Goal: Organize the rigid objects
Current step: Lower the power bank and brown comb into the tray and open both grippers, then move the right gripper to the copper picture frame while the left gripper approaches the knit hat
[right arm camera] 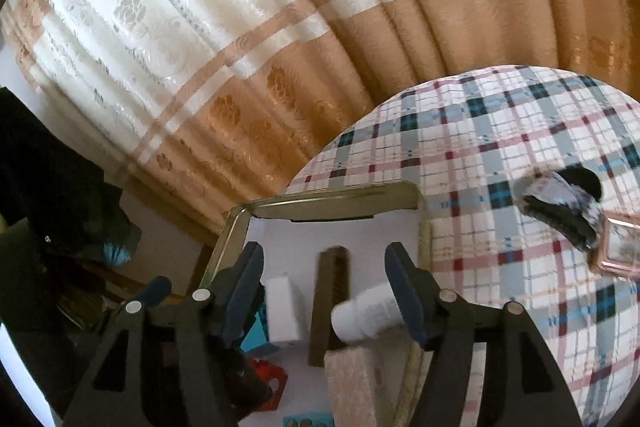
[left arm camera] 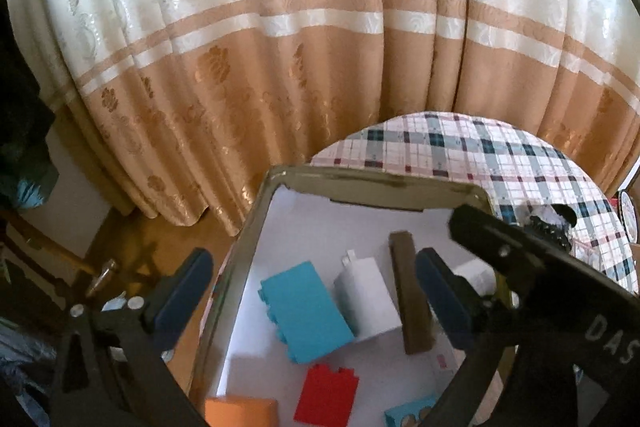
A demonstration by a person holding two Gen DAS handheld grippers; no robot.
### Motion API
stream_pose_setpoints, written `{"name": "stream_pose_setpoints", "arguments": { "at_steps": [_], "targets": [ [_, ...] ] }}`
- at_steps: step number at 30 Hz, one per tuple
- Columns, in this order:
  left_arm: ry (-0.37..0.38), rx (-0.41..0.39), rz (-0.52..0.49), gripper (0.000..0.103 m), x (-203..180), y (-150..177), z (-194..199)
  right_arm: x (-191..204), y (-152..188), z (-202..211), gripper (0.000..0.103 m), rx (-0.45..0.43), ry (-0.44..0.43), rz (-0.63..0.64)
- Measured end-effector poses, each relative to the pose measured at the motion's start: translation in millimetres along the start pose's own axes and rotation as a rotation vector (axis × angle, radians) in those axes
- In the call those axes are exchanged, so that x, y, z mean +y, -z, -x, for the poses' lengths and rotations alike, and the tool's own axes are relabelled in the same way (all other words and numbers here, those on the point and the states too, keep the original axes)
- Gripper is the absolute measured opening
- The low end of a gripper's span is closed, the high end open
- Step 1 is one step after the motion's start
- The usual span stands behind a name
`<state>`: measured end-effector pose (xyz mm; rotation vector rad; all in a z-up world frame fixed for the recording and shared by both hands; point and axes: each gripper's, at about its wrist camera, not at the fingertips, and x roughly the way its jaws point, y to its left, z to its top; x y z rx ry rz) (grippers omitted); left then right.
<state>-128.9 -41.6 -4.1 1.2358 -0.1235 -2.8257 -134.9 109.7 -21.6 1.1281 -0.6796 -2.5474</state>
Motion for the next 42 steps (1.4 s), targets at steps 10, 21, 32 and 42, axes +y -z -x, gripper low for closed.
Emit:
{"name": "stream_pose_setpoints", "arguments": {
  "at_steps": [10,21,32,42],
  "targets": [
    [0.057,0.033,0.044,0.102,-12.6,23.0,15.1,-30.1,11.8,39.1,0.066,-0.074,0.076,-0.053],
    [0.009,-0.067,0.069,0.102,-23.3,55.2,44.9,-52.1,43.8,92.1,0.066,-0.301,0.33,0.039],
    [-0.039,-0.159,0.073,0.102,-52.0,97.7,62.7,-82.7,71.8,115.8,0.072,-0.374,0.478,0.09],
    [-0.033,-0.196,0.013,0.102,-83.7,119.1,71.6,-105.1,81.0,124.5,0.072,-0.33,0.471,0.037]
  ]
}}
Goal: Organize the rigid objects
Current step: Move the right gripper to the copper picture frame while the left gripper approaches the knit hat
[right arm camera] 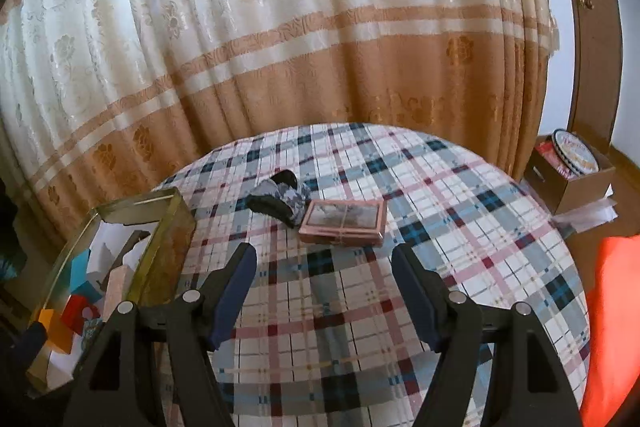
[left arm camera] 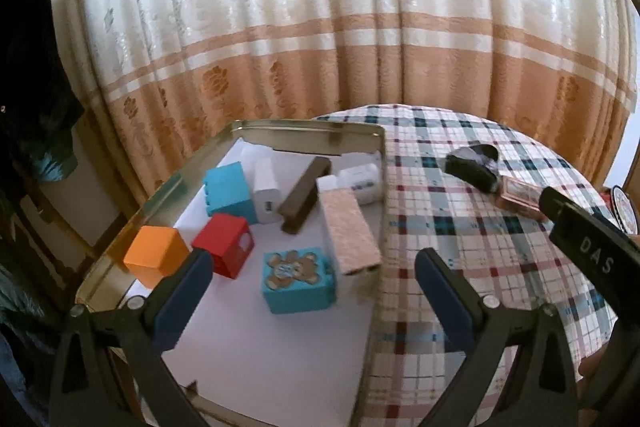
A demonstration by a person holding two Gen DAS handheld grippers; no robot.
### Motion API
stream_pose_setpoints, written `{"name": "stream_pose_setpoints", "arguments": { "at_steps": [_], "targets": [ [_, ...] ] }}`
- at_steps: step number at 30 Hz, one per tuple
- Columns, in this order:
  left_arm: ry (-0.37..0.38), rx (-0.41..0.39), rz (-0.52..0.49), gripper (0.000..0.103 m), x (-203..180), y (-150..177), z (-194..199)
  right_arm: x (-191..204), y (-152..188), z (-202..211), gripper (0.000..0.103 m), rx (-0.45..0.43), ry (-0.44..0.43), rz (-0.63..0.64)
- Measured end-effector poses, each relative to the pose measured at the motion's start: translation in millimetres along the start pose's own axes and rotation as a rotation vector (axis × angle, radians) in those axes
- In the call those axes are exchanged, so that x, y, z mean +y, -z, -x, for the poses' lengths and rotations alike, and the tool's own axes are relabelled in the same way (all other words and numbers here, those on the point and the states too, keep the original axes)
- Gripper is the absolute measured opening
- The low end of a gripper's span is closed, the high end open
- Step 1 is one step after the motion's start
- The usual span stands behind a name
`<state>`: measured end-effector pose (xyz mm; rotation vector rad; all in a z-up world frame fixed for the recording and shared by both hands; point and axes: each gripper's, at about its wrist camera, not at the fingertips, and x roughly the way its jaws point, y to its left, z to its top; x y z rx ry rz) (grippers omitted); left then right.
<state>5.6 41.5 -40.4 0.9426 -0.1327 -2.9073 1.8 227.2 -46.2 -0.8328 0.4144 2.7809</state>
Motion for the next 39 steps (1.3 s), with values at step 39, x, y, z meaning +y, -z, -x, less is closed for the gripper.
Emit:
{"name": "stream_pose_setpoints", "arguments": {
  "at_steps": [39],
  "targets": [
    [0.221,0.134,-0.316,0.102,-106.8,13.0,-7.1,-19.9,-48.9,-110.2,0.072,0.328,-0.204,0.419]
  ]
}}
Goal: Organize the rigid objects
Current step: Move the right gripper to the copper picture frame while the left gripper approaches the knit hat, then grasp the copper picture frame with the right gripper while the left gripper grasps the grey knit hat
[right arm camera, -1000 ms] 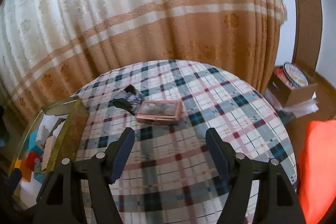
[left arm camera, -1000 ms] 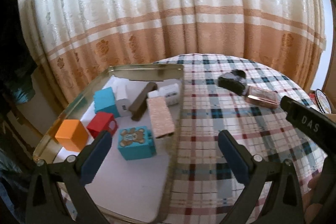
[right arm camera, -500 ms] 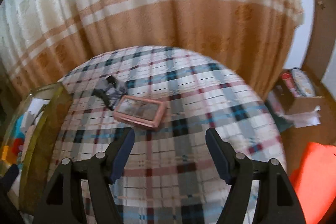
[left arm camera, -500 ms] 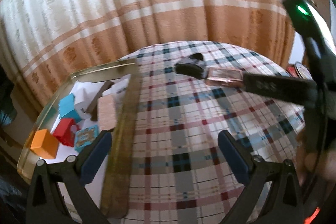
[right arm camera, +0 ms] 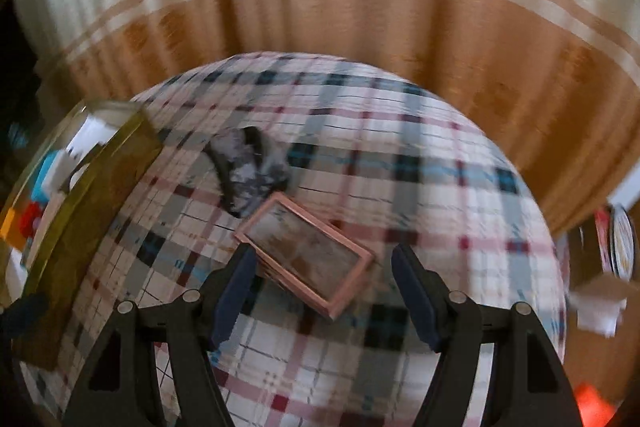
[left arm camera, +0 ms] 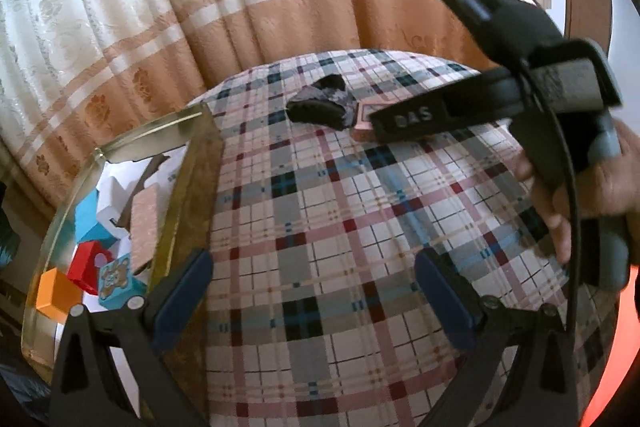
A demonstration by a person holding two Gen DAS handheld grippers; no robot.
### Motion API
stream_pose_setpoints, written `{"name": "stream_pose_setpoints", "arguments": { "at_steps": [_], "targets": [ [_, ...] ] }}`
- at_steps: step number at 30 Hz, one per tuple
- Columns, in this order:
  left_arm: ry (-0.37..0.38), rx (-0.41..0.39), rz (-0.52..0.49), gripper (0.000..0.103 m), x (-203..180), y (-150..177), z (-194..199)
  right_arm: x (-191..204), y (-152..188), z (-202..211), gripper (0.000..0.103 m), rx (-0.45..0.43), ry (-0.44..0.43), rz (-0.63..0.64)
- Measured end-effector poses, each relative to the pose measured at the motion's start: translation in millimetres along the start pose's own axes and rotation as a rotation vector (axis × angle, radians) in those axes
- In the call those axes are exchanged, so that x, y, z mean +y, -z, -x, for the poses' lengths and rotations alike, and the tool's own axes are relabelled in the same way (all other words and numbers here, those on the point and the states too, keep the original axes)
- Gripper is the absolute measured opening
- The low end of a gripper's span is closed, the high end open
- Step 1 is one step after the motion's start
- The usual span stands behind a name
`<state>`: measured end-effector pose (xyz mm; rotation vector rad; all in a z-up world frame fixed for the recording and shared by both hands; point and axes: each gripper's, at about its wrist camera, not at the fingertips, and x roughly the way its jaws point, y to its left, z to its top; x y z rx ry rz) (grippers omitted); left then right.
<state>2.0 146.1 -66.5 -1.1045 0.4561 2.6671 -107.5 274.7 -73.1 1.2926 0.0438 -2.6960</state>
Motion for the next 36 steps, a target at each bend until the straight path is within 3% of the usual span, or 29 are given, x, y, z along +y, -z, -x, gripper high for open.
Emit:
{"name": "stream_pose_setpoints", "arguments": {
  "at_steps": [6,12,15,18,21,25,28,36],
  "targets": [
    [0.014,0.062,0.009,0.102,-3.4,-0.7,-13.5,5.3,-12.5,-23.1,0.075,0.048,-0.09,0.084],
    [0.042,0.103,0.012,0.102,-10.6,-1.9,-20.7,9.8,-13.1,-25.7,0.074,0.042,-0.082,0.15],
    [0.05,0.11,0.023,0.102,-13.3,-2.9,-21.2,7.9,-13.0,-25.4,0.053,0.032,-0.062,0.147],
    [0.053,0.109,0.028,0.102,-14.8,-5.9,-21.1,0.4,-10.9,-23.3,0.05,0.036,-0.053,0.117],
    [0.053,0.109,0.048,0.102,-13.0,-11.4,-23.1,-15.5,-6.6,-18.7,0.05,0.03,0.01,0.03],
    [0.051,0.097,0.12,0.102,-4.4,-27.0,-32.1,-38.0,1.2,-11.7,0.05,0.025,0.123,-0.109],
    [0.046,0.097,0.196,0.102,5.2,-44.9,-43.5,-47.1,7.3,-5.7,0.05,0.016,0.149,-0.171],
    [0.04,0.116,0.398,0.102,30.9,-87.1,-82.5,-52.5,11.6,-2.7,0.051,-0.003,0.117,-0.209]
  ]
}}
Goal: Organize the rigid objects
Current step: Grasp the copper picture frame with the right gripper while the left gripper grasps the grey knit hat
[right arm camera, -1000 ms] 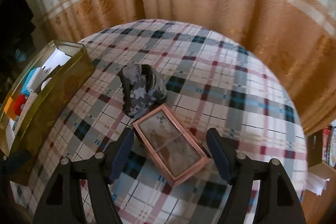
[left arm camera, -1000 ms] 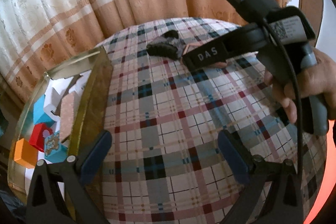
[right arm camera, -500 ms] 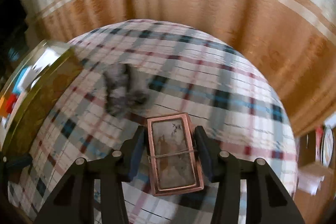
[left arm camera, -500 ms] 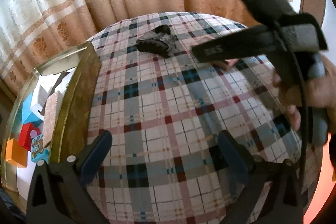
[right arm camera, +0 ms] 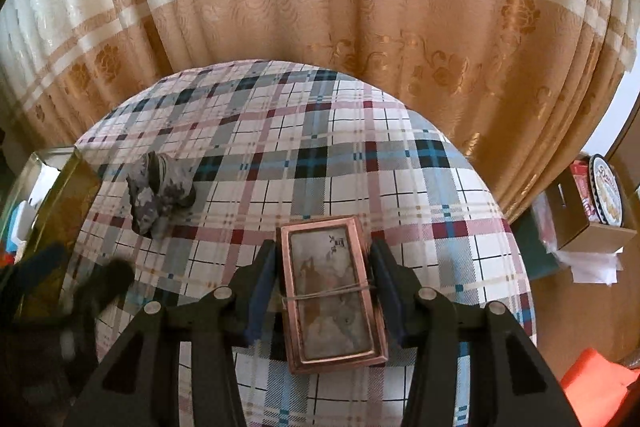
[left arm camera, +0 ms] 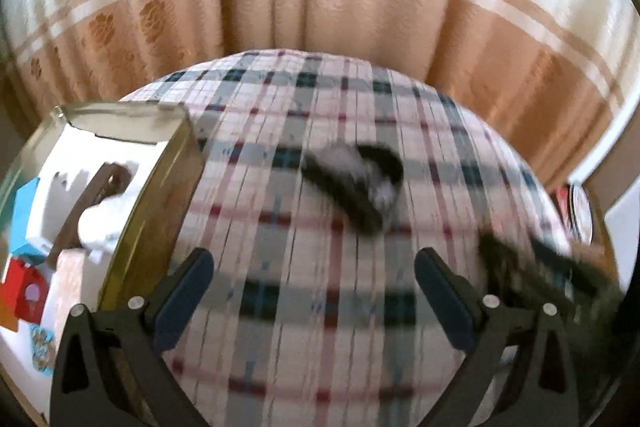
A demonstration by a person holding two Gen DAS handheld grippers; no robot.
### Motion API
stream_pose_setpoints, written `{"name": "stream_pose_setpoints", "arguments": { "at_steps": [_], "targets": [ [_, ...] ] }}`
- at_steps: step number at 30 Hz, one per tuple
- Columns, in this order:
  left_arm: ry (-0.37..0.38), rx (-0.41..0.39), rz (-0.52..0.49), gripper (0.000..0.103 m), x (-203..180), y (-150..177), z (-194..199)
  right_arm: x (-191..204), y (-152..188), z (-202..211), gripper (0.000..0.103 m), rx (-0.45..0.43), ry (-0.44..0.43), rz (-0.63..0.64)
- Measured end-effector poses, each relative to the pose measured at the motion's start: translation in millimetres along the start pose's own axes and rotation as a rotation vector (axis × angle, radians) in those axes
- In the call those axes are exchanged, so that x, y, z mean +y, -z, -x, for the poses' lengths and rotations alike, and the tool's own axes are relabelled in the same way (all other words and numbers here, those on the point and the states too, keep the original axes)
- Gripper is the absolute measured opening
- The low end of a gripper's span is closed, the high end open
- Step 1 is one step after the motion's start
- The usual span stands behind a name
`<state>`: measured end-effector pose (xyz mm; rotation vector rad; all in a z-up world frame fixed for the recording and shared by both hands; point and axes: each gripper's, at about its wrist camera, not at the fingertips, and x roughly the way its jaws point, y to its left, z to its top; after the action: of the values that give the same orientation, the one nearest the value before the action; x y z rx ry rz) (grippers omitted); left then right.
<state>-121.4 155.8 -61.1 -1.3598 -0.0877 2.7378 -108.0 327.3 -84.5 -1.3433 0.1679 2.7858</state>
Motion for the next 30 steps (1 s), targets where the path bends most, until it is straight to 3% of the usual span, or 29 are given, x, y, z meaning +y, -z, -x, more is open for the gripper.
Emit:
{"name": "stream_pose_setpoints", "arguments": {
  "at_steps": [4,7,14,18,20,24,30],
  "targets": [
    [0.008,-0.01,0.01,0.101,-13.6,-23.0,-14.4,-0.6,0.6,-0.4,0.051,0.001,0.006,0.007],
    [-0.025,-0.009,0.025,0.095,-19.7,-31.9,-23.6,-2.7,0.9,0.1,0.051,-0.004,-0.011,-0.008],
    [-0.053,0.101,0.095,0.084,-21.1,-43.6,-60.9,-2.9,0.8,0.6,0.051,-0.008,-0.026,-0.024],
    [-0.109,0.083,0.045,0.082,-29.4,-43.8,-62.4,-2.9,0.7,0.8,0.051,-0.008,-0.029,-0.026],
    [-0.098,0.063,0.026,0.082,-29.7,-42.1,-61.0,-2.3,0.8,0.8,0.051,-0.008,-0.028,-0.025],
    [-0.039,0.042,-0.052,0.065,-31.8,-37.1,-54.8,-1.4,0.6,0.0,0.051,-0.006,-0.02,-0.019],
    [0.023,0.033,-0.124,0.064,-24.5,-25.5,-44.8,-0.1,0.6,-0.9,0.051,-0.003,-0.012,-0.011]
  ]
}}
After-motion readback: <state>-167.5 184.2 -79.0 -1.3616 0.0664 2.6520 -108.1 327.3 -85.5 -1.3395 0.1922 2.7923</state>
